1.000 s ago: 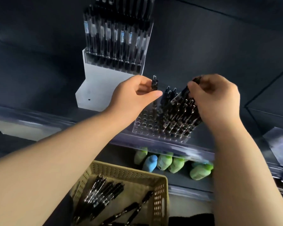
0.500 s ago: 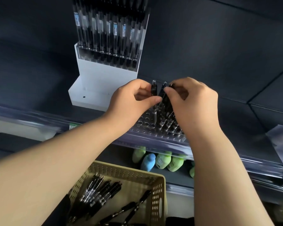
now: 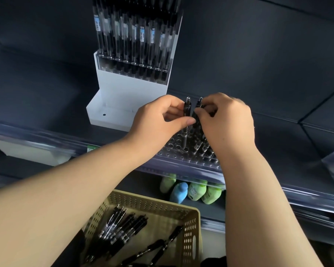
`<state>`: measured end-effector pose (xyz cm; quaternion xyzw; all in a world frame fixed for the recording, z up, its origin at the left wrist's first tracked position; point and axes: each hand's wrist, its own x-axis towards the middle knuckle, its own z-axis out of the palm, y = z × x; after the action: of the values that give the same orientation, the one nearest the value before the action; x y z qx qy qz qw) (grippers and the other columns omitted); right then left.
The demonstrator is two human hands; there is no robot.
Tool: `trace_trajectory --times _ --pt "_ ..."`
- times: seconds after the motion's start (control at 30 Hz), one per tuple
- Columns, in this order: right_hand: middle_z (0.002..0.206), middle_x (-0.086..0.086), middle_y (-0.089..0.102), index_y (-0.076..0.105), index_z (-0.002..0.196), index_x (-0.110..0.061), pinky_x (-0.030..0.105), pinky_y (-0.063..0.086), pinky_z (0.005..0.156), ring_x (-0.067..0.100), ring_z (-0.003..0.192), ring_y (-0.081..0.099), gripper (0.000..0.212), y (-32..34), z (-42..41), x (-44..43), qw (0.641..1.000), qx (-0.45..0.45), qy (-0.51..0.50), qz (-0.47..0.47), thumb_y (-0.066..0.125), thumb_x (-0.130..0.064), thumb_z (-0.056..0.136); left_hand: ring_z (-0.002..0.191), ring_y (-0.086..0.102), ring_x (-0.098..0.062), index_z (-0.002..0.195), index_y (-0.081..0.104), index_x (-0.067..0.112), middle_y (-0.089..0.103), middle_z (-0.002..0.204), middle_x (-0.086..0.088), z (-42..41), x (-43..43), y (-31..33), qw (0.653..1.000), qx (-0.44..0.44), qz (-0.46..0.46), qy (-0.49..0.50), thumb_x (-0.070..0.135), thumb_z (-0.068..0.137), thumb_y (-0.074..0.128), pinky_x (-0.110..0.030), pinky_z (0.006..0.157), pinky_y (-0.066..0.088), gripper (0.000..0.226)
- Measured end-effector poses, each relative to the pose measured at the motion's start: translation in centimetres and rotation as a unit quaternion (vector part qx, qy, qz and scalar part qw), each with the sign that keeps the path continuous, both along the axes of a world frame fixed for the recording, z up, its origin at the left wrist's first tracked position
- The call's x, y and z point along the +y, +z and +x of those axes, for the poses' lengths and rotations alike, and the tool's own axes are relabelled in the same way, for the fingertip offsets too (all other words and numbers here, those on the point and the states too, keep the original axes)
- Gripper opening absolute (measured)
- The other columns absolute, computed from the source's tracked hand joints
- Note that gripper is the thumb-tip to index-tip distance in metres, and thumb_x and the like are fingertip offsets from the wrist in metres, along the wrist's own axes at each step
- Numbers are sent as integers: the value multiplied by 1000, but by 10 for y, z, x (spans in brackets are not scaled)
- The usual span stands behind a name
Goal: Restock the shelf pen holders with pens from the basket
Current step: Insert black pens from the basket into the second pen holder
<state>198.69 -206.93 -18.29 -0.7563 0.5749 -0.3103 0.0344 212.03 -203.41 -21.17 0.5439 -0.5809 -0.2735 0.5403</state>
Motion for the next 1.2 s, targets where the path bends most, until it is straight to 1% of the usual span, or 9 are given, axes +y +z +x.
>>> trace_trajectory --times 0.1,0.37,0.57,0.67,0.8,0.93,1.03,1.13,1.2 --pt "96 3 69 68 105 -19 42 46 82 26 100 53 21 -2 1 -3 1000 22 -5 -11 63 -25 86 76 62 6 81 56 39 65 77 18 0 -1 0 1000 7 -4 0 25 73 78 -7 71 47 27" --pt "94 3 69 71 97 -22 38 42 79 28 96 51 16 -5 0 -5 995 86 -10 -44 59 -23 86 77 61 8 80 55 40 64 77 20 -4 -2 0 1000 12 -3 -8 24 73 78 -2 70 43 29" --pt "92 3 67 71 96 -22 33 29 73 28 96 49 18 -3 1 -4 991 114 -32 -63 57 -22 86 79 61 6 85 59 32 65 80 17 -7 -2 -1 1000 -1 -7 -24 20 73 79 -3 70 43 26" --pt "93 3 67 71 98 -22 34 33 75 29 96 50 18 -3 -1 -4 992 101 -29 -64 57 -22 87 78 61 5 86 60 30 65 78 18 -8 -3 -5 1000 -10 -4 -23 20 73 79 -6 72 46 25" --pt "92 4 69 72 96 -19 39 42 78 31 94 52 16 -2 -4 -2 995 65 -17 -76 60 -21 86 77 64 -2 86 62 26 68 83 11 -13 -8 -12 999 -21 18 -24 21 71 80 -15 76 51 25" --pt "91 4 69 72 96 -19 41 43 80 30 95 51 17 -3 -4 -2 997 52 -2 -64 59 -18 85 75 63 -3 85 61 26 66 79 12 -17 -14 -18 998 -43 40 -10 23 70 81 -13 73 50 25" --pt "91 3 69 72 96 -20 41 43 80 29 95 51 18 -5 -5 -2 997 56 7 -55 58 -15 85 73 62 -3 84 61 26 65 78 12 -18 -17 -21 998 -45 52 -4 22 70 80 -15 73 50 24" --pt "91 3 69 72 95 -19 41 43 80 30 95 51 19 -5 -6 -3 997 55 12 -50 58 -14 85 73 62 -5 87 65 19 66 78 9 -19 -18 -23 997 -53 54 3 22 70 80 -16 72 50 23" --pt "92 4 69 73 95 -18 41 43 80 30 95 51 20 -5 -6 -4 997 50 14 -51 57 -12 85 67 59 0 90 67 15 64 74 11 -19 -19 -23 997 -67 45 4 22 71 80 -14 69 48 24"
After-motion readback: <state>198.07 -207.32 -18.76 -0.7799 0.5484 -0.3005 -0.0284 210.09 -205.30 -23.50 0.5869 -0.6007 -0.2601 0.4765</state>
